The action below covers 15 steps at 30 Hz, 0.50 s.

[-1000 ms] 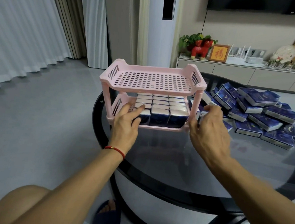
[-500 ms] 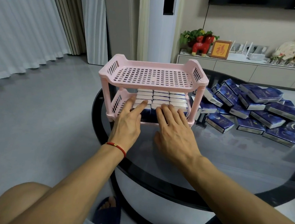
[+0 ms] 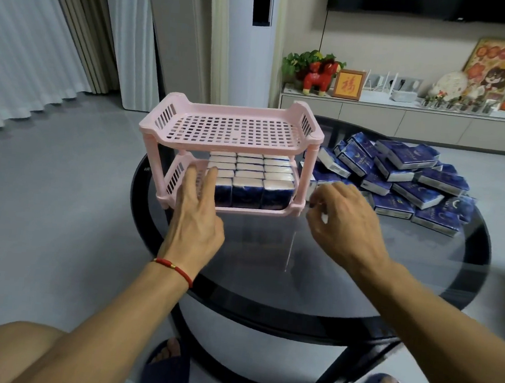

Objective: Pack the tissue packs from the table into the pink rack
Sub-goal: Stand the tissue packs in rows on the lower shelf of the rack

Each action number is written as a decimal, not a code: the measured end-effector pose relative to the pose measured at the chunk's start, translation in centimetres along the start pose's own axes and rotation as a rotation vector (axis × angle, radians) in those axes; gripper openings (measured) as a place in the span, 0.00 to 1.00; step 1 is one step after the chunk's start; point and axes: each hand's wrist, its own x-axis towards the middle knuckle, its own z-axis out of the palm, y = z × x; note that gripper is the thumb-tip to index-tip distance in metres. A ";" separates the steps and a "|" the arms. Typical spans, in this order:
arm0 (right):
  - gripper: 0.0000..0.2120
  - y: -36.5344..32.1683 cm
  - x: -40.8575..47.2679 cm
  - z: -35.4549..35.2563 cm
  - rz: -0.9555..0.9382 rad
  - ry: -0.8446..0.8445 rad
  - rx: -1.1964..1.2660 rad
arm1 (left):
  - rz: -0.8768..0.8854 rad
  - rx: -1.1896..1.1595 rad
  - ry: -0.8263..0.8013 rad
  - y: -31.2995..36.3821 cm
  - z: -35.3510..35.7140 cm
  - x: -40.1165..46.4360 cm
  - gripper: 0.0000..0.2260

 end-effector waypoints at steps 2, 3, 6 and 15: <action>0.15 2.7 0.4 0.4 0.145 -0.067 -0.121 | 0.094 0.096 0.088 1.3 -0.3 -1.1 0.32; 0.18 3.8 0.4 0.7 0.168 -0.129 -0.166 | 0.146 0.125 0.119 2.2 -0.4 -1.6 0.29; 0.21 5.5 -0.1 1.4 0.138 -0.238 -0.213 | 0.270 0.079 0.090 4.8 0.0 -2.8 0.23; 0.13 3.8 -2.5 -1.0 0.268 -0.158 0.216 | -0.303 -0.501 -0.395 10.5 4.9 -2.0 0.13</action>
